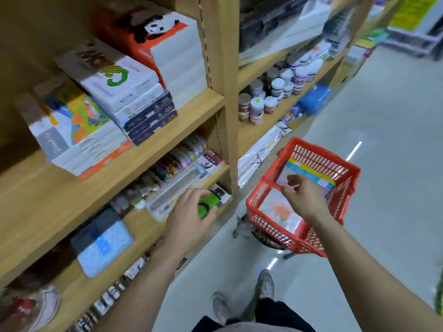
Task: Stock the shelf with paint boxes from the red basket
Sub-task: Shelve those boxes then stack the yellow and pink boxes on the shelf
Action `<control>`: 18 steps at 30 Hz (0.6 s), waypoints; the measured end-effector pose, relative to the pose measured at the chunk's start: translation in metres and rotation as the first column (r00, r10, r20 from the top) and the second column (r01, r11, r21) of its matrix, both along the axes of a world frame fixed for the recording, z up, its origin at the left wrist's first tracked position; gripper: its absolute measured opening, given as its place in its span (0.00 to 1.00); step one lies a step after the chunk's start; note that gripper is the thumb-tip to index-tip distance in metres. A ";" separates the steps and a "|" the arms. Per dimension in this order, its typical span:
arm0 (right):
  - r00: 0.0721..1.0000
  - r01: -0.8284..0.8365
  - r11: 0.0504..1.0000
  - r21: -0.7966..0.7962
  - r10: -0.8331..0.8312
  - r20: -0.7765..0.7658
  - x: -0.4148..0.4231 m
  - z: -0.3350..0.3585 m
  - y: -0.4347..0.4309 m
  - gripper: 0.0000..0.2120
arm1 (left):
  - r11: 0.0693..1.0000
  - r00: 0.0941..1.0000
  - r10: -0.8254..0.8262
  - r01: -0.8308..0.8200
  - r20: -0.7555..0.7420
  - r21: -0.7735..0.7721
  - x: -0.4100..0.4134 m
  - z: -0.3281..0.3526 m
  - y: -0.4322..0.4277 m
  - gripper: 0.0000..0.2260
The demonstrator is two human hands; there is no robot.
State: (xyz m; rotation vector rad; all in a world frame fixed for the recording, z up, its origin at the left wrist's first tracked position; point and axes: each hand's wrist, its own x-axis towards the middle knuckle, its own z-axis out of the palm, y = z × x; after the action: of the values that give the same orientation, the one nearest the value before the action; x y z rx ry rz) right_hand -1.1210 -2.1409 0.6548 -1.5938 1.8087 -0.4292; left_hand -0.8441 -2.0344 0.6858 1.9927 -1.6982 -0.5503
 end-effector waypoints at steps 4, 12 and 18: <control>0.990 0.125 0.980 0.157 -0.113 -0.081 -0.066 -0.055 0.009 0.20 | 0.985 0.994 -0.085 0.095 -0.071 0.147 -0.052 -0.063 -0.055 0.15; 0.999 -0.015 0.884 0.468 0.029 -0.022 -0.091 -0.176 0.039 0.20 | 0.918 0.985 -0.170 0.156 0.006 0.364 -0.120 -0.193 -0.147 0.25; 0.989 -0.112 0.846 0.522 0.147 -0.026 -0.074 -0.207 0.065 0.17 | 0.930 0.992 -0.089 0.051 0.089 0.365 -0.118 -0.241 -0.145 0.22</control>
State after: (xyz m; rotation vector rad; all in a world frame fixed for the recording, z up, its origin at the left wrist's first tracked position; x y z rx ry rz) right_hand -1.1953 -2.0759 0.4474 -1.3382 1.6624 0.1743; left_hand -0.9618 -2.1797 0.4449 2.2534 -1.8438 -0.8531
